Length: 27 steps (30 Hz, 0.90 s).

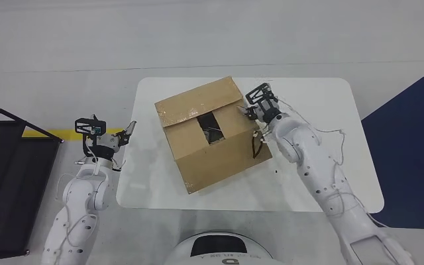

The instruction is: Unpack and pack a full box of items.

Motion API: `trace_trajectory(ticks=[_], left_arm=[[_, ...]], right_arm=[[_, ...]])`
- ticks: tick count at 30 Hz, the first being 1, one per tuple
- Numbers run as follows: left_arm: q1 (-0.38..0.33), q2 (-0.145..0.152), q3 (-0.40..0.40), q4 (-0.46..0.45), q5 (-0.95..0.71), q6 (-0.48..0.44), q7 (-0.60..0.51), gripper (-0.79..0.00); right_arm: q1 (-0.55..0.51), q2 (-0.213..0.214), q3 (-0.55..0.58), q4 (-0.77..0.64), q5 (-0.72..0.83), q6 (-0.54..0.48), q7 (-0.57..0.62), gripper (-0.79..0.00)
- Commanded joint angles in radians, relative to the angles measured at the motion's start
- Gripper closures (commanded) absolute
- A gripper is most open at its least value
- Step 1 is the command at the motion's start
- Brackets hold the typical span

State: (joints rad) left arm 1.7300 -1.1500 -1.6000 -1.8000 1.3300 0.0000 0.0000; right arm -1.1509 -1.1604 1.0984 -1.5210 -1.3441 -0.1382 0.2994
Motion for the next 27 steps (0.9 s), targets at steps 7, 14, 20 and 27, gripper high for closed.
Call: trace_trajectory(ticks=[7, 14, 20, 27], left_arm=[[0.0, 0.0, 0.0, 0.0, 0.0, 0.0, 0.0, -0.785], [0.0, 0.0, 0.0, 0.0, 0.0, 0.0, 0.0, -0.785], [0.0, 0.0, 0.0, 0.0, 0.0, 0.0, 0.0, -0.785], [0.0, 0.0, 0.0, 0.0, 0.0, 0.0, 0.0, -0.785]], right_arm=[[-0.015, 0.011, 0.101, -0.047, 0.45, -0.28, 0.243, -0.785], [-0.094, 0.034, 0.191, -0.159, 0.655, -0.33, 0.429, -0.785], [-0.129, 0.048, 0.236, -0.2, 0.622, -0.321, 0.449, -0.785], [-0.097, 0.045, 0.212, -0.087, 0.554, -0.275, 0.389, -0.785]])
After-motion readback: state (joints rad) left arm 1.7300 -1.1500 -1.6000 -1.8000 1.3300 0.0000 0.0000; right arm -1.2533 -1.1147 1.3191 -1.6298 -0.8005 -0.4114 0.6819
